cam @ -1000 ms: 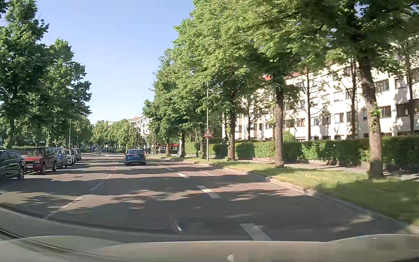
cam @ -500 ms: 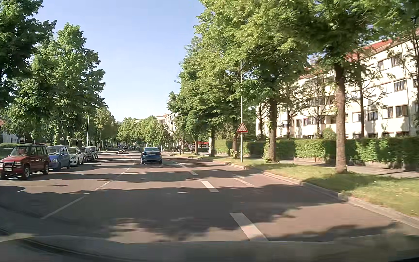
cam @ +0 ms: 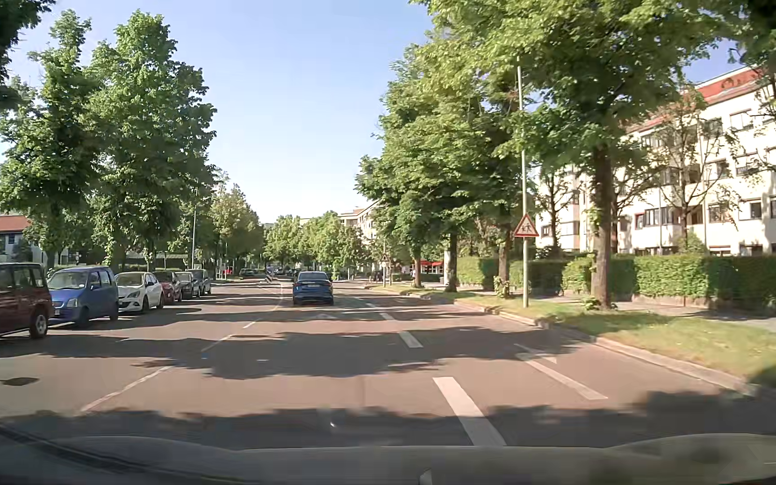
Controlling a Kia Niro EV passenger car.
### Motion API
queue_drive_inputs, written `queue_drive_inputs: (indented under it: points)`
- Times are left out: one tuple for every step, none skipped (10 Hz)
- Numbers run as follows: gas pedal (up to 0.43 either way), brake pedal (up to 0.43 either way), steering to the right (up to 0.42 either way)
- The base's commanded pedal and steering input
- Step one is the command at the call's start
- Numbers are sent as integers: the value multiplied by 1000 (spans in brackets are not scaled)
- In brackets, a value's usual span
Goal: Follow the waypoints while adhering to traffic rules and regulations
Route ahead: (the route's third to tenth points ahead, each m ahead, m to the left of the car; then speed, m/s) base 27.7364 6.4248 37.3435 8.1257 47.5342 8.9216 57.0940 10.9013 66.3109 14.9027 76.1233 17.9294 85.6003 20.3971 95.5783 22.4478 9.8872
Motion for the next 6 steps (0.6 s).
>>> queue_drive_inputs:
  points:
    - [39, 0, -79]
    - [39, 0, -75]
    - [39, 0, -72]
    - [39, 0, -67]
    - [39, 0, -60]
    - [0, 0, -55]
